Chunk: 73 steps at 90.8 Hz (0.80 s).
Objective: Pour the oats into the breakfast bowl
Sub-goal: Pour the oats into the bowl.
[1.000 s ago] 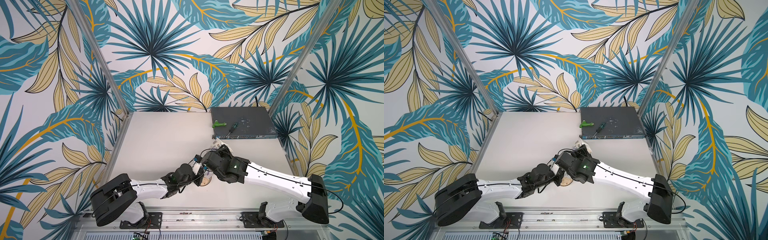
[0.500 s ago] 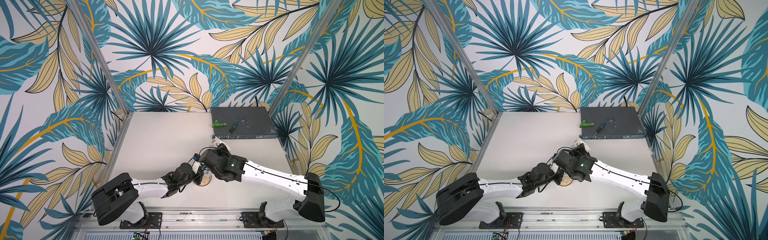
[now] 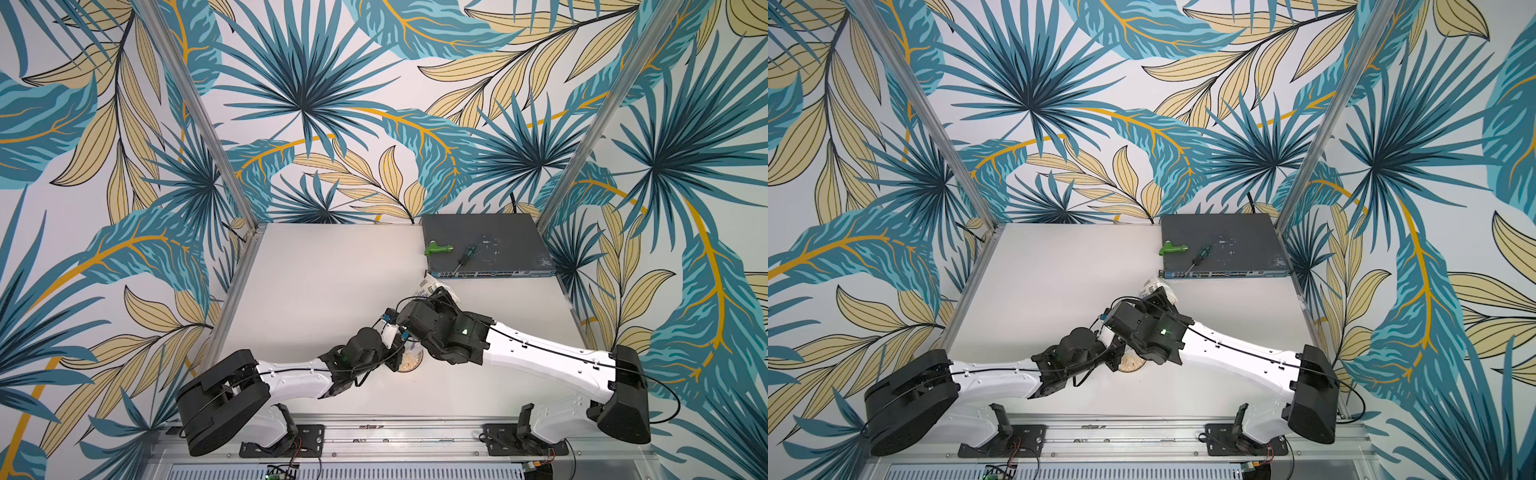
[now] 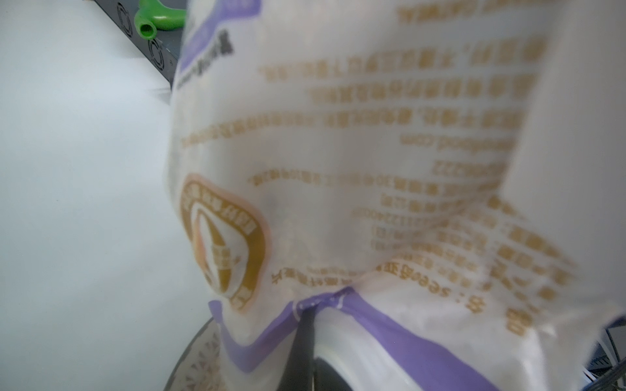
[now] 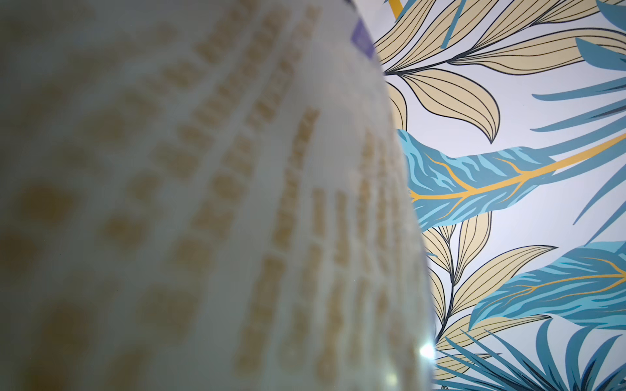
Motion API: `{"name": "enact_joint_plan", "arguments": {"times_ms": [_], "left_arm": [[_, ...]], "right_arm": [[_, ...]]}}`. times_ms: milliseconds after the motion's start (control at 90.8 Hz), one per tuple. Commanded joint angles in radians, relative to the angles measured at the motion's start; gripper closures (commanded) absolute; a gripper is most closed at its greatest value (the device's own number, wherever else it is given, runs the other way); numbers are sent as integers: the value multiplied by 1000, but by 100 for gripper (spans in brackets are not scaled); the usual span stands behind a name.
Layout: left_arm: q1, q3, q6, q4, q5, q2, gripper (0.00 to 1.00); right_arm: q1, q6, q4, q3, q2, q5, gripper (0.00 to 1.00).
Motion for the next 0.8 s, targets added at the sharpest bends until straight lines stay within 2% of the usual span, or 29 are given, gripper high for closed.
{"name": "enact_joint_plan", "arguments": {"times_ms": [0,419,793], "left_arm": [[-11,-61,-17,-223,21,46,100],[-51,-91,-27,-259,-44,-34,100],[-51,-37,-22,-262,-76,14,100]], "right_arm": [[11,49,298,44,-120,99,100],[12,92,253,-74,-176,82,100],[6,91,267,-129,-224,86,100]]}}
